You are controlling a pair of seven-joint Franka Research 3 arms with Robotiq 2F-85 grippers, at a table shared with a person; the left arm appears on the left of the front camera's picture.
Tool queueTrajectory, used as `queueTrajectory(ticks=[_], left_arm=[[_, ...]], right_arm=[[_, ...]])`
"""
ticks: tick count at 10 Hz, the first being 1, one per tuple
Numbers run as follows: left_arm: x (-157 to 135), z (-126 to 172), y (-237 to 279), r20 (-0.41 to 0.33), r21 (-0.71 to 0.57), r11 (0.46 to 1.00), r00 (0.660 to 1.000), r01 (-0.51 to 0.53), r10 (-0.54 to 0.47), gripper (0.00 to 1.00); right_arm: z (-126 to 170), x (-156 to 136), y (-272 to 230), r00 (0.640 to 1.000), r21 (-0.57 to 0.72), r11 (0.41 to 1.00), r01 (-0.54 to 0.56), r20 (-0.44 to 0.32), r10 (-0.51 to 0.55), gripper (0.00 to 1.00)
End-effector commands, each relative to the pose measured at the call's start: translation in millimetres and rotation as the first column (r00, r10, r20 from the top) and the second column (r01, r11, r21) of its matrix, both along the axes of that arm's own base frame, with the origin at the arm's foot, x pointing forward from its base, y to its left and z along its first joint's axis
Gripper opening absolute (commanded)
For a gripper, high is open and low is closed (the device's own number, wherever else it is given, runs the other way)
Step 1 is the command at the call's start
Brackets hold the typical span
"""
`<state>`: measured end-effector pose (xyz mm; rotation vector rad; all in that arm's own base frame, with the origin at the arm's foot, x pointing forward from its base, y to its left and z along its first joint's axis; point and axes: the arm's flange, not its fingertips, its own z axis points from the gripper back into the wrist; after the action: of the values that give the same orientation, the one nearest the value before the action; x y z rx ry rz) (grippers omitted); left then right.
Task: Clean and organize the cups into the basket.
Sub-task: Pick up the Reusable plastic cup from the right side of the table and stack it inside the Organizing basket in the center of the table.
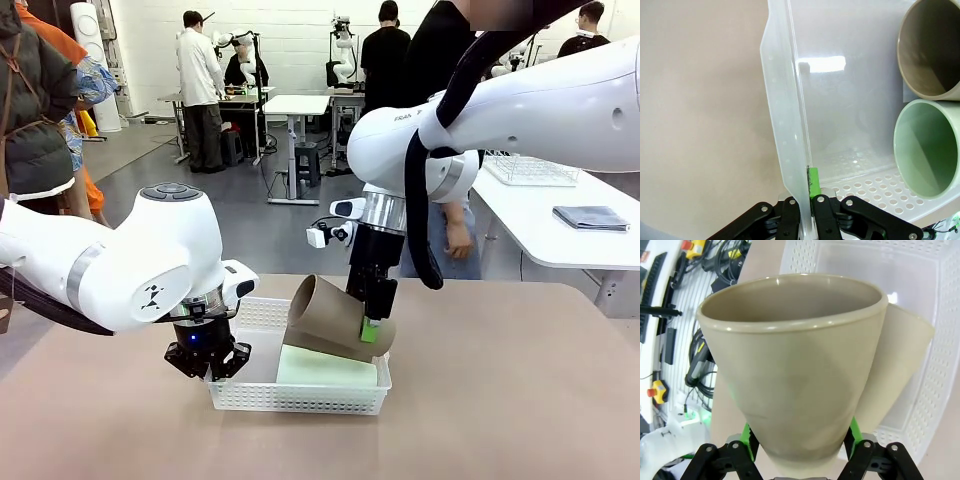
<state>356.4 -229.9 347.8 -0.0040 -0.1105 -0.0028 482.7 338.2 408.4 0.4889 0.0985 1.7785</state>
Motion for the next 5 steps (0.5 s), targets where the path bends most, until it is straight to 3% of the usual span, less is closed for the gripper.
queueTrajectory(ticks=[1, 5], left_arm=[[-1, -1, -1, 0.014, 0.008, 1.000, 1.000, 0.007, -0.007, 0.00], [-1, -1, -1, 0.014, 0.008, 1.000, 1.000, 0.007, -0.007, 0.00]], right_arm=[[-6, 7, 0, 1.000, 0.056, 0.998, -0.023, 0.009, 0.022, 0.80], [-22, 11, -4, 0.999, 0.076, 0.996, -0.036, -0.019, 0.038, 0.80]])
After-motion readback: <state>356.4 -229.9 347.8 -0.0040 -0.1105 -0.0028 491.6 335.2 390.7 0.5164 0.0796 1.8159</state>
